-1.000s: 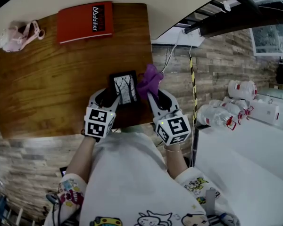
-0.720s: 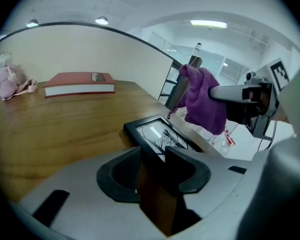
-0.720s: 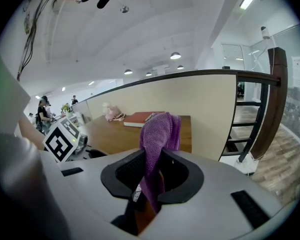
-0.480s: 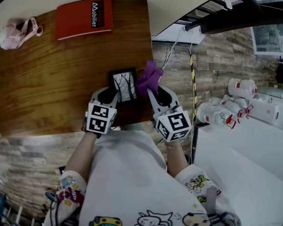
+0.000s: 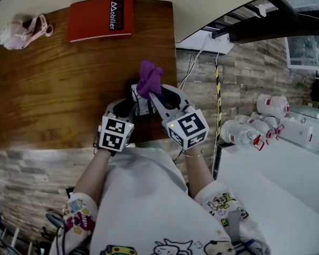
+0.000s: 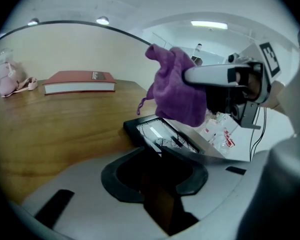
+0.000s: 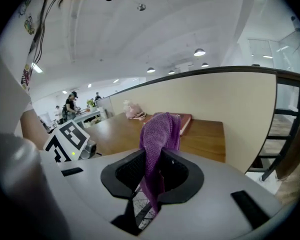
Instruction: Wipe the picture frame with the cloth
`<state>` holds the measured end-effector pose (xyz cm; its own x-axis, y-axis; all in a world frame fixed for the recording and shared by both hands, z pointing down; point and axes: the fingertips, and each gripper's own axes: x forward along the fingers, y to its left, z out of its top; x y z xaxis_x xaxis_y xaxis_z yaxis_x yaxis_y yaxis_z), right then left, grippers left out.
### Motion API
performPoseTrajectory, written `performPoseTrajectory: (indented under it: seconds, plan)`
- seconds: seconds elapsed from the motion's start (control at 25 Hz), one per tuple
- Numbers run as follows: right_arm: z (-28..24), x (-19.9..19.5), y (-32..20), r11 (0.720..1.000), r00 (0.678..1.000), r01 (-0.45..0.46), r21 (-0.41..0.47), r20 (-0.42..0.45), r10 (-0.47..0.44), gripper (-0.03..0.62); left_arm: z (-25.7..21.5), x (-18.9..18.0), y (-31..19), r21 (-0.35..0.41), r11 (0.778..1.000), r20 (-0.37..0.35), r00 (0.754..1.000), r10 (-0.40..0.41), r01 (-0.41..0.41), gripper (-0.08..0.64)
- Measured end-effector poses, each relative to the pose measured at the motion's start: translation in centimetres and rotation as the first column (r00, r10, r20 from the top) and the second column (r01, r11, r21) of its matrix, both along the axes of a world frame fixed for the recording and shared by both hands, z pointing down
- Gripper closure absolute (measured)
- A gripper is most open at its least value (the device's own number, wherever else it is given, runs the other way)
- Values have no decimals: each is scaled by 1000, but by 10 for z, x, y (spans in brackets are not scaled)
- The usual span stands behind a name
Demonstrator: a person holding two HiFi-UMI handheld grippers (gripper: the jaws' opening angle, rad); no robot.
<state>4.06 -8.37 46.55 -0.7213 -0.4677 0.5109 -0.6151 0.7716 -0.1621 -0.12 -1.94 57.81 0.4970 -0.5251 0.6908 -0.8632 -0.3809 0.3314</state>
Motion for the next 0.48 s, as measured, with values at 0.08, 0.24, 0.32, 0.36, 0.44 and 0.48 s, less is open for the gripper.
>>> performPoseTrajectory:
  seconds: [0.08, 0.24, 0.32, 0.36, 0.44, 0.48]
  plan:
    - [7, -12, -3, 998, 998, 58, -5, -10, -58, 525, -1, 1, 0, 2, 1000, -1, 1000, 1, -1, 460]
    - [23, -34, -7, 985, 984, 173, -21, -48, -174, 525, -1, 1, 0, 8, 1000, 4, 1000, -1, 1, 462]
    - [35, -43, -6, 972, 969, 232, -37, -83, -235, 525, -1, 1, 0, 9, 1000, 6, 1000, -1, 1, 462]
    - [41, -47, -5, 964, 958, 263, -48, -103, -267, 525, -1, 0, 0, 10, 1000, 6, 1000, -1, 1, 462]
    - [54, -55, -2, 943, 932, 326, -67, -146, -332, 525, -2, 0, 0, 9, 1000, 5, 1000, -1, 1, 462]
    - [60, -58, -1, 933, 918, 353, -73, -168, -361, 525, -2, 0, 0, 8, 1000, 4, 1000, -2, 2, 463]
